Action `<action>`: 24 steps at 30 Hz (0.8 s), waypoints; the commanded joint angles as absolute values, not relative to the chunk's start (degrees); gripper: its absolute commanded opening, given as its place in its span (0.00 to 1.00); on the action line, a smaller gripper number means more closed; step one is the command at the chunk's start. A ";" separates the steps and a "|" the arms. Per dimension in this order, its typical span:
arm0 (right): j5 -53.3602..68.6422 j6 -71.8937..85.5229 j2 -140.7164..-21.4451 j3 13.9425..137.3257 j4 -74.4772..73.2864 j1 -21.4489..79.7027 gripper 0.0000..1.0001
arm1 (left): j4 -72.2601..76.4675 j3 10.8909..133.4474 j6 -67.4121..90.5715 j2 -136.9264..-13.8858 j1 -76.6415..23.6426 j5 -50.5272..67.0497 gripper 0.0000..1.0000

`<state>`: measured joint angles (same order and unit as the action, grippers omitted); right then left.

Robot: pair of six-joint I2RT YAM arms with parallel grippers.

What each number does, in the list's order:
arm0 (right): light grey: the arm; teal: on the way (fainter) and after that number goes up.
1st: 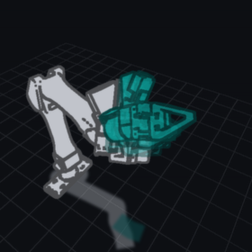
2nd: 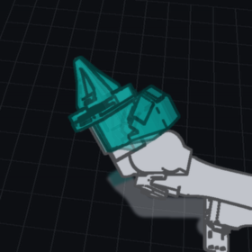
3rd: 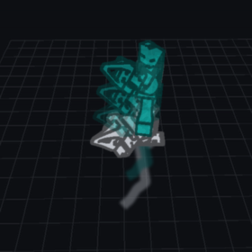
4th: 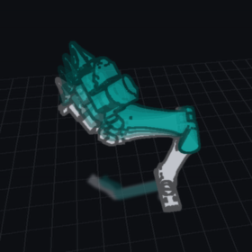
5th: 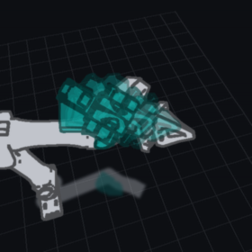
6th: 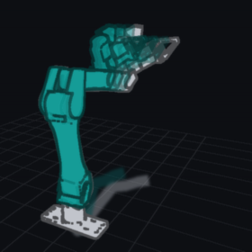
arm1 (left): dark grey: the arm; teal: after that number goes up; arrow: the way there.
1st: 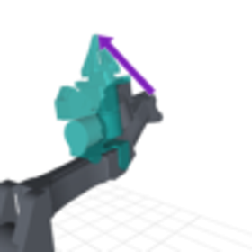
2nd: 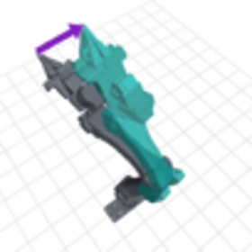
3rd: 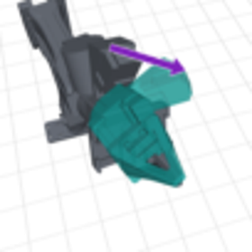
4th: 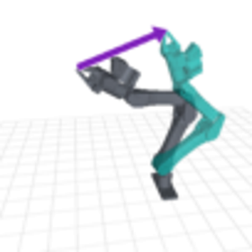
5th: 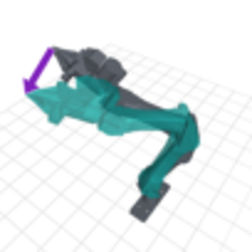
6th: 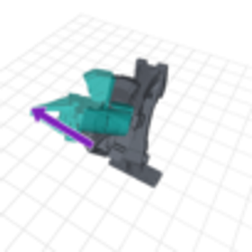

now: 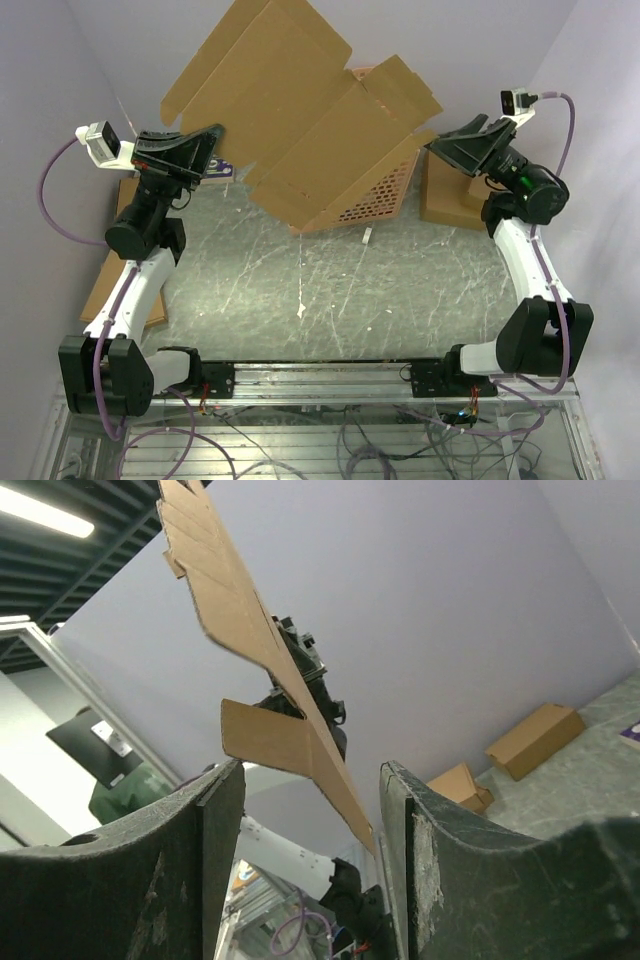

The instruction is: Fold the paper box

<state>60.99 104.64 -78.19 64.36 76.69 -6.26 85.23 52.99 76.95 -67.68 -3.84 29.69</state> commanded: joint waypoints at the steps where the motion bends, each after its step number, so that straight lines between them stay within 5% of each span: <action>1: 60.00 107.21 -80.08 67.48 80.73 -5.31 0.55 | 98.87 54.65 77.62 -67.26 -3.34 28.62 0.07; 16: 63.64 89.54 -69.97 58.99 67.47 -6.59 0.51 | 98.83 54.63 77.60 -67.06 -3.32 29.01 0.07; 24: 61.97 87.61 -74.33 65.37 61.01 -6.87 0.19 | 98.88 54.20 77.92 -66.30 -3.34 29.26 0.07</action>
